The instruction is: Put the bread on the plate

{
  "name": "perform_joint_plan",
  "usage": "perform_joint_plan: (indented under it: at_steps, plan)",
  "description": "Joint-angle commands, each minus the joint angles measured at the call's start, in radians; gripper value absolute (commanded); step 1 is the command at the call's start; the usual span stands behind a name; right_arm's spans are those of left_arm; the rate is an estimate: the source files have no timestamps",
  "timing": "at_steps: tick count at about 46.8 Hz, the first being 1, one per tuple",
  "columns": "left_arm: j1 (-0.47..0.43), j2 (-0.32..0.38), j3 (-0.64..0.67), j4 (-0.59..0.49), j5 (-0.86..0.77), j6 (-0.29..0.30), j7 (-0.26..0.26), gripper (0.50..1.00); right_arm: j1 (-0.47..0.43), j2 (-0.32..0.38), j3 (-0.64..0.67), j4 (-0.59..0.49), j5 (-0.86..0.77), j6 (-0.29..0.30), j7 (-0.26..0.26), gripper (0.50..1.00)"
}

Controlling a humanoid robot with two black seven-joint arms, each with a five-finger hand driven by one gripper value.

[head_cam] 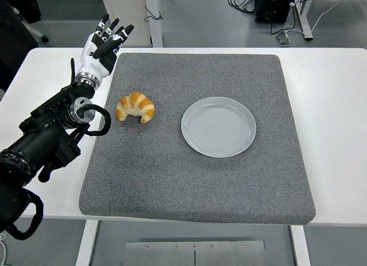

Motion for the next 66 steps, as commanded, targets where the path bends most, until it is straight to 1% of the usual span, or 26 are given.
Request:
perform_joint_plan:
  at_steps: [1, 7, 12, 16, 22, 28, 30, 37, 41, 47, 50, 54, 56, 60, 66]
  plan:
    - [-0.004, 0.004, 0.03, 0.0, 0.0, 0.001, 0.003, 0.971, 0.0, 0.0, 0.0, 0.0, 0.0, -0.001, 0.0, 1.0]
    - [-0.024, 0.018, 0.087, -0.023, 0.01, 0.009, 0.004, 0.969, 0.0, 0.0, 0.0, 0.0, 0.0, -0.001, 0.0, 1.0]
    - [-0.03, 0.069, 0.137, -0.07, 0.016, 0.024, 0.006, 0.969, 0.0, 0.0, 0.0, 0.0, 0.0, -0.001, 0.0, 1.0]
    - [-0.054, 0.095, 0.183, -0.107, 0.019, 0.044, 0.007, 0.969, 0.0, 0.0, 0.0, 0.0, 0.0, -0.001, 0.0, 1.0]
    - [-0.071, 0.136, 0.252, -0.133, 0.054, 0.066, 0.009, 0.968, 0.0, 0.0, 0.0, 0.0, 0.0, -0.001, 0.0, 1.0]
    - [-0.088, 0.149, 0.275, -0.144, 0.098, 0.072, 0.035, 0.968, 0.0, 0.0, 0.0, 0.0, 0.0, 0.001, 0.0, 1.0]
    - [-0.091, 0.162, 0.278, -0.159, 0.12, 0.072, 0.044, 0.968, 0.0, 0.0, 0.001, 0.0, 0.0, 0.001, 0.0, 1.0]
    - [-0.096, 0.237, 0.277, -0.271, 0.212, 0.074, 0.058, 0.965, 0.0, 0.0, 0.001, 0.0, 0.0, -0.001, 0.0, 1.0]
    - [-0.105, 0.273, 0.278, -0.336, 0.284, 0.089, 0.072, 0.961, 0.0, 0.0, 0.0, 0.0, 0.0, 0.001, 0.0, 1.0]
    - [-0.113, 0.297, 0.277, -0.394, 0.427, 0.144, 0.118, 0.958, 0.0, 0.0, 0.0, 0.0, 0.0, 0.001, 0.0, 1.0]
    - [-0.113, 0.302, 0.278, -0.403, 0.479, 0.146, 0.145, 0.958, 0.0, 0.0, 0.0, 0.0, 0.0, -0.001, 0.0, 1.0]
    - [-0.111, 0.307, 0.28, -0.403, 0.522, 0.146, 0.167, 0.96, 0.0, 0.0, 0.0, 0.0, 0.0, -0.001, 0.0, 1.0]
    - [-0.11, 0.311, 0.288, -0.405, 0.545, 0.146, 0.173, 0.96, 0.0, 0.0, 0.0, 0.0, 0.0, -0.001, 0.0, 1.0]
    - [-0.113, 0.33, 0.346, -0.422, 0.576, 0.146, 0.174, 0.96, 0.0, 0.0, 0.001, 0.0, 0.0, -0.001, 0.0, 1.0]
    - [-0.116, 0.383, 0.395, -0.5, 0.582, 0.146, 0.174, 0.96, 0.0, 0.0, 0.0, 0.0, 0.0, -0.001, 0.0, 1.0]
